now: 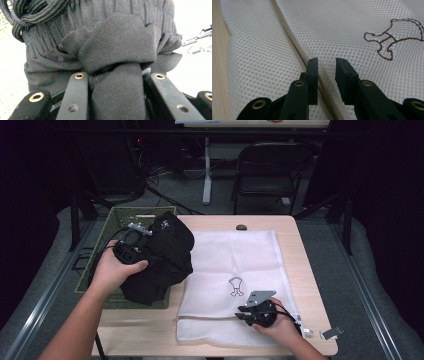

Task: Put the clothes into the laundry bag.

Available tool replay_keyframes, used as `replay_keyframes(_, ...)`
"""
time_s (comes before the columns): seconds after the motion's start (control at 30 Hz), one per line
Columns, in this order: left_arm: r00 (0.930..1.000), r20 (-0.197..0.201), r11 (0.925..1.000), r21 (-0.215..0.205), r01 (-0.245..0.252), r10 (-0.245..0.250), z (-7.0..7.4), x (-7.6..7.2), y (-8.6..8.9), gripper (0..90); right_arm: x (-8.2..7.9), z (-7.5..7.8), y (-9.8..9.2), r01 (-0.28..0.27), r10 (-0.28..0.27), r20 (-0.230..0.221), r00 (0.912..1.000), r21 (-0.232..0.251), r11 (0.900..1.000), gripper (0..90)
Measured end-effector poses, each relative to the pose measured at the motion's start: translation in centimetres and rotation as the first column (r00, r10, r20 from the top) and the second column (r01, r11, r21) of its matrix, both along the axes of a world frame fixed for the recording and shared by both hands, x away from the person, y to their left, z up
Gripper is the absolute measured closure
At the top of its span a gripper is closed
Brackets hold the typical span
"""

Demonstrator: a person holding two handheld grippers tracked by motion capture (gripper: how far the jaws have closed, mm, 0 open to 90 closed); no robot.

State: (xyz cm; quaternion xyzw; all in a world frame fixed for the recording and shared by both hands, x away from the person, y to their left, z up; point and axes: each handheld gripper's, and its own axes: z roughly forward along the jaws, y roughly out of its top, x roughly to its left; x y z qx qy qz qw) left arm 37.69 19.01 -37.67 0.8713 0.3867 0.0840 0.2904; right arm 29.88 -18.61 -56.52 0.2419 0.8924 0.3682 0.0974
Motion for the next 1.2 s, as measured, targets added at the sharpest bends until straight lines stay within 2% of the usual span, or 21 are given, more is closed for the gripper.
replay_keyframes(0.4,0.9996,0.0,0.9996,0.001,0.027,-0.027,-0.1,-0.1,-0.8,66.3,-0.1,-0.3,0.3,-0.012,0.011,-0.02,0.9997,-0.038,0.999,77.9)
replay_keyframes(0.57,0.9995,-0.002,0.9995,-0.003,0.03,-0.03,-0.3,-0.1,-1.0,66.3,-0.2,-0.5,0.5,-0.027,0.026,-0.02,0.9995,-0.074,0.997,80.7)
replay_keyframes(0.87,0.9991,-0.001,0.9991,-0.006,0.042,-0.042,-0.4,-0.3,-1.5,66.3,-0.2,-0.6,0.5,-0.044,0.043,-0.018,0.9989,-0.077,0.996,82.4)
replay_keyframes(1.07,0.9986,-0.006,0.9985,-0.011,0.053,-0.053,-0.7,-0.3,-1.9,66.3,-0.3,-0.6,0.6,-0.029,0.028,-0.016,0.9995,-0.082,0.996,81.1)
replay_keyframes(1.2,0.998,-0.009,0.9979,-0.013,0.063,-0.063,-0.9,-0.3,-2.3,66.3,-0.3,-0.6,0.6,-0.031,0.03,-0.021,0.9993,-0.08,0.996,83.2)
